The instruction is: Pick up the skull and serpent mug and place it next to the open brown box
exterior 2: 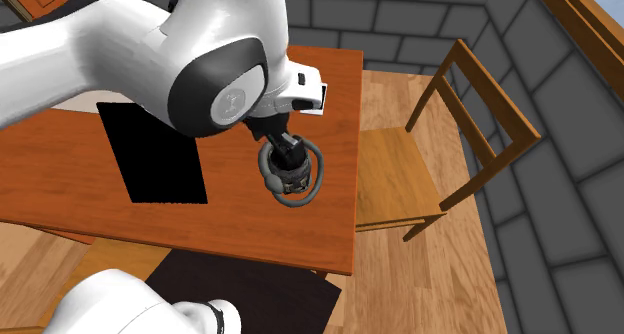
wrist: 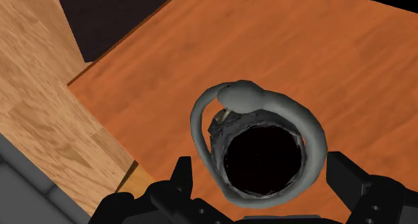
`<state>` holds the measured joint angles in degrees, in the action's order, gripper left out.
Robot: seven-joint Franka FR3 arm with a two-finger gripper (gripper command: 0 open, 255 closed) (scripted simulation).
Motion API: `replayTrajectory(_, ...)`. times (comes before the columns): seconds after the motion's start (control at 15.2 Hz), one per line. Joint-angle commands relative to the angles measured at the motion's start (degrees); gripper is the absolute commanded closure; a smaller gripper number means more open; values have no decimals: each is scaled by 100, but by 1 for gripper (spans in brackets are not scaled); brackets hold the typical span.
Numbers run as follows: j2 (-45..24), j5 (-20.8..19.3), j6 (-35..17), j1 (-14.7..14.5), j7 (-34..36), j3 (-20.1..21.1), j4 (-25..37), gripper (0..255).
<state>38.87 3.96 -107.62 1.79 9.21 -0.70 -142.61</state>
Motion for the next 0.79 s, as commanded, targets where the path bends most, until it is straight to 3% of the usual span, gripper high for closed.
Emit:
replayTrajectory(0.0,-153,9,-417,12,29,19,-231,0)
replayTrajectory(0.46,-1189,31,-1974,68,34,9,-706,0)
replayTrajectory(0.73,-1392,59,-2342,50,21,17,-870,0)
